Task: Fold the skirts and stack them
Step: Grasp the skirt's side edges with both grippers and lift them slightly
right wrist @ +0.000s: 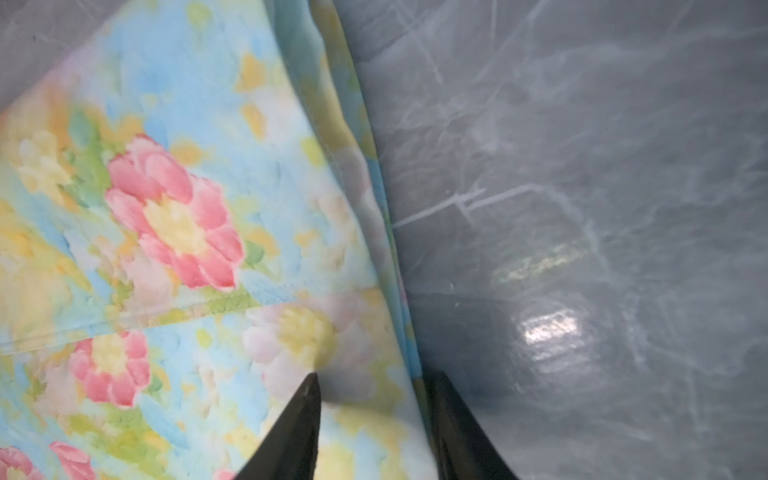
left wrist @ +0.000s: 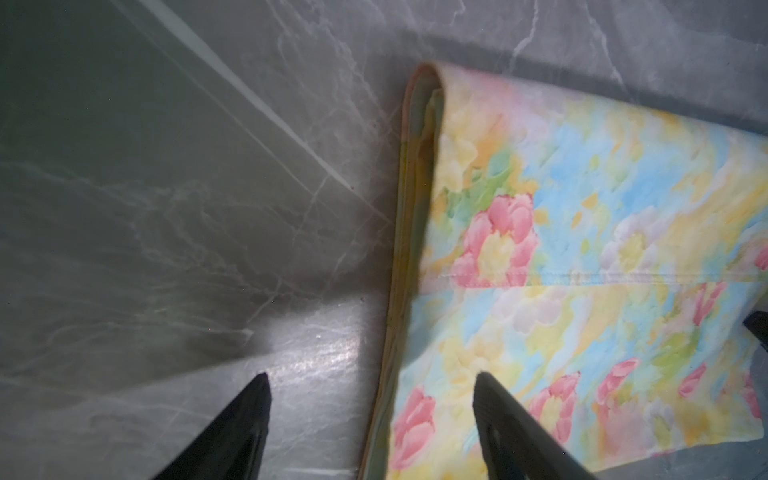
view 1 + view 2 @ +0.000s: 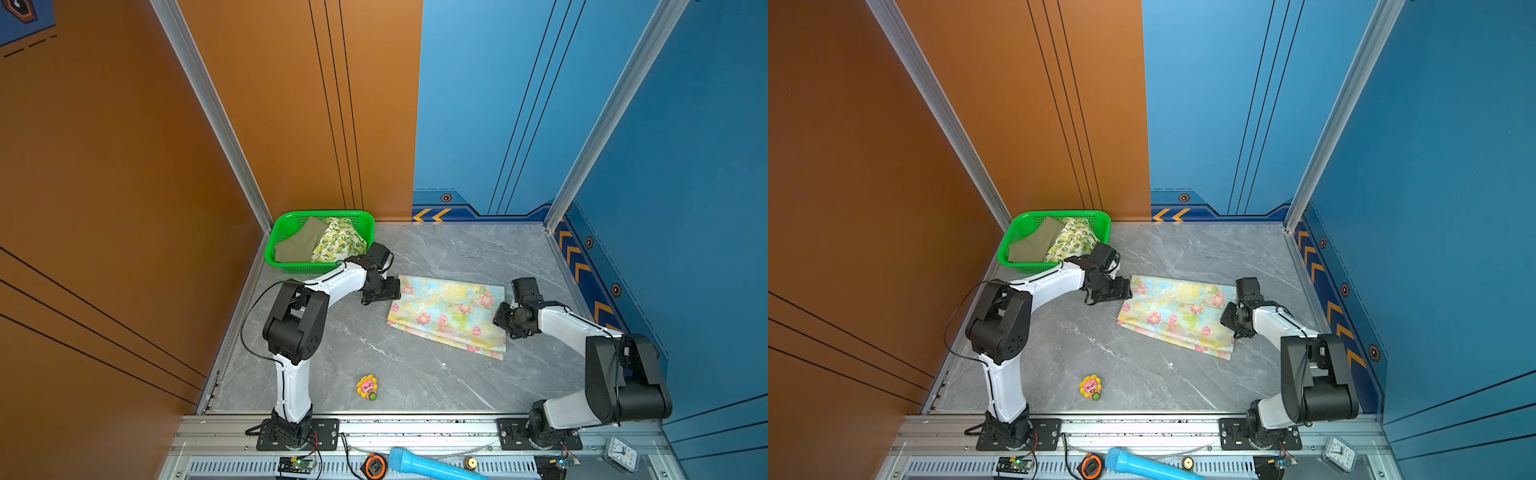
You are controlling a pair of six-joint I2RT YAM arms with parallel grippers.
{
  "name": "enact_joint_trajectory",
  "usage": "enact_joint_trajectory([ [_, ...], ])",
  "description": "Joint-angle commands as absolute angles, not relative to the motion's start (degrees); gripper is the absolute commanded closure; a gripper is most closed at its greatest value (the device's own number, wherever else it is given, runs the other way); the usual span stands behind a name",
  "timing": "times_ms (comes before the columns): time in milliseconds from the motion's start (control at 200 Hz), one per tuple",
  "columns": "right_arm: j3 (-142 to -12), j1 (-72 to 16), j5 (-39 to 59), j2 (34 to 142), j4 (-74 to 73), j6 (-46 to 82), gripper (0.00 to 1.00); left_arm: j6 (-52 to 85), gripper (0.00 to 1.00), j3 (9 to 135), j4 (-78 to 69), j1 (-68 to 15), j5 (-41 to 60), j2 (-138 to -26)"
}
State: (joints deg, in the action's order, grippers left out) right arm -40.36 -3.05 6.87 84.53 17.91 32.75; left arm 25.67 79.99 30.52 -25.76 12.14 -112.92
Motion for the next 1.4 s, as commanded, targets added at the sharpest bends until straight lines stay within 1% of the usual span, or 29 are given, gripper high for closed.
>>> enact_joint_trajectory([
  [0, -40.5, -3.7, 8.6, 86.4, 17.6, 31.9, 0.59, 24.3, 0.22, 81.0, 33.4, -26.4, 13.7, -114.6],
  [330, -40.7, -5.4, 9.4, 87.4, 16.1, 32.1, 0.63, 24.8, 0.23, 81.3, 33.4, -28.6, 16.6, -117.7],
  [561, -40.7, -6.0, 9.8, 87.3, 15.4, 32.3, 0.64, 25.1, 0.28, 81.1, 33.3, -28.1, 17.1, -119.4],
  [681, -40.8, -6.7, 10.1, 87.3, 14.9, 32.6, 0.64, 25.1, 0.38, 81.2, 33.1, -27.9, 17.5, -120.2],
  [776, -40.9, -7.1, 10.1, 87.4, 14.6, 32.9, 0.64, 25.6, 0.5, 81.3, 32.5, -27.8, 18.2, -121.0],
  [806, -40.9, -7.2, 10.1, 87.4, 14.5, 33.0, 0.64, 25.7, 0.56, 81.4, 32.4, -27.8, 18.2, -121.2],
  [906, -40.9, -7.7, 9.9, 87.4, 14.3, 33.1, 0.65, 26.1, 0.85, 81.9, 32.3, -27.7, 17.6, -121.4],
  [971, -40.8, -7.8, 9.9, 87.1, 14.3, 33.2, 0.65, 26.3, 1.0, 82.2, 32.3, -27.4, 16.7, -120.8],
  [1066, -40.5, -7.6, 9.5, 86.5, 14.7, 33.1, 0.63, 26.3, 1.0, 83.2, 33.0, -27.3, 14.0, -119.1],
  [1292, -38.9, -5.8, 9.5, 83.9, 15.4, 33.3, 0.49, 23.6, 1.0, 89.0, 38.6, -29.1, 5.6, -115.5],
  [1392, -38.2, -5.7, 10.5, 83.5, 14.2, 34.1, 0.47, 22.1, 1.0, 91.8, 41.1, -30.9, 1.1, -114.5],
])
